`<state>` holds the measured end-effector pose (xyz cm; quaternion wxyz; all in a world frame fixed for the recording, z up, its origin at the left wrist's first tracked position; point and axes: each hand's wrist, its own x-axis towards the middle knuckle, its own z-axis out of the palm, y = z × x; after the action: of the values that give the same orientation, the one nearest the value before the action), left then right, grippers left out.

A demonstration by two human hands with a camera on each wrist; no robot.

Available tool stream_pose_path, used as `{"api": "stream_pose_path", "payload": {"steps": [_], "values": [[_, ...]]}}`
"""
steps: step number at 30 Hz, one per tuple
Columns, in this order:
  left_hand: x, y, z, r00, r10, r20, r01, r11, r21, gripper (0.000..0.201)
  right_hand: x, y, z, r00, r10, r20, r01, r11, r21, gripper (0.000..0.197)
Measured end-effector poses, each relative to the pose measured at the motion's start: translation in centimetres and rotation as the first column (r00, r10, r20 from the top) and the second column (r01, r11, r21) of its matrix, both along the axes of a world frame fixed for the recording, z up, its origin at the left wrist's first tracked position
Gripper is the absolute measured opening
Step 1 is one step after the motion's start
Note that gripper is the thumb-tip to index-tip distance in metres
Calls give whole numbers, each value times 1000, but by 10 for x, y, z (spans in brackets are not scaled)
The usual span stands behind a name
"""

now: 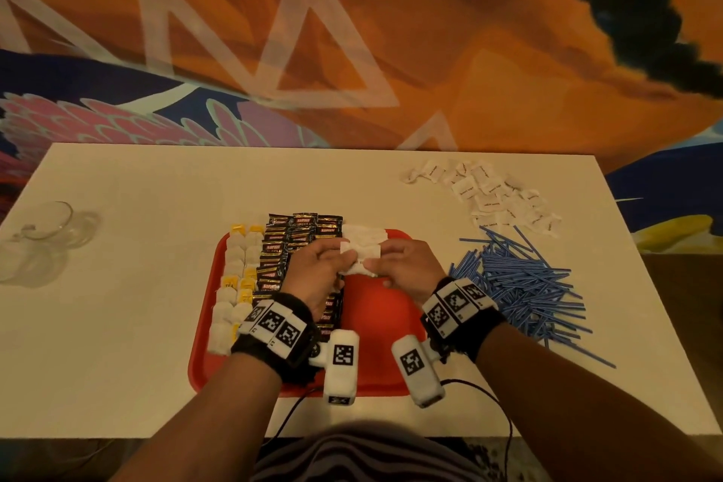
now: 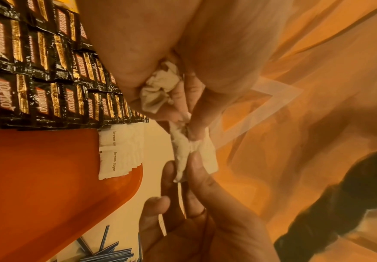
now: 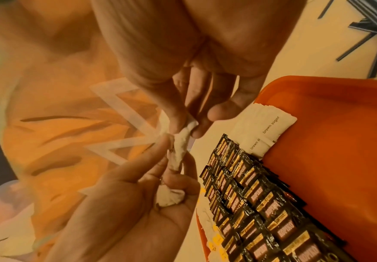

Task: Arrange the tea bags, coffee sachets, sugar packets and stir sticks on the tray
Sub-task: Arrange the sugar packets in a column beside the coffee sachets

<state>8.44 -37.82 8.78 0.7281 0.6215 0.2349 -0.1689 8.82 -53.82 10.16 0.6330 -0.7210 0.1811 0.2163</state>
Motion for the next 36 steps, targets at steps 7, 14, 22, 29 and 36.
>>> {"api": "stream_pose_path", "payload": {"steps": [7,14,22,29,36], "values": [[0,-2,-7,999,-27,38,22,993,115,4,2,7,-3,988,-59,-140,86,976,201,11],[5,3,-13,999,46,20,-48,994,100,7,1,5,-20,997,75,-25,-73,994,80,5],[6,12,-27,986,121,-117,-102,982,160,22,3,-6,-60,995,95,-44,-100,987,-126,16],[-1,40,-38,966,174,-190,-146,977,152,12,16,-22,-111,963,204,-178,-263,858,-441,23],[-11,62,-39,953,214,-213,-178,968,176,11,35,2,-127,981,102,-166,-154,930,-335,27]]}}
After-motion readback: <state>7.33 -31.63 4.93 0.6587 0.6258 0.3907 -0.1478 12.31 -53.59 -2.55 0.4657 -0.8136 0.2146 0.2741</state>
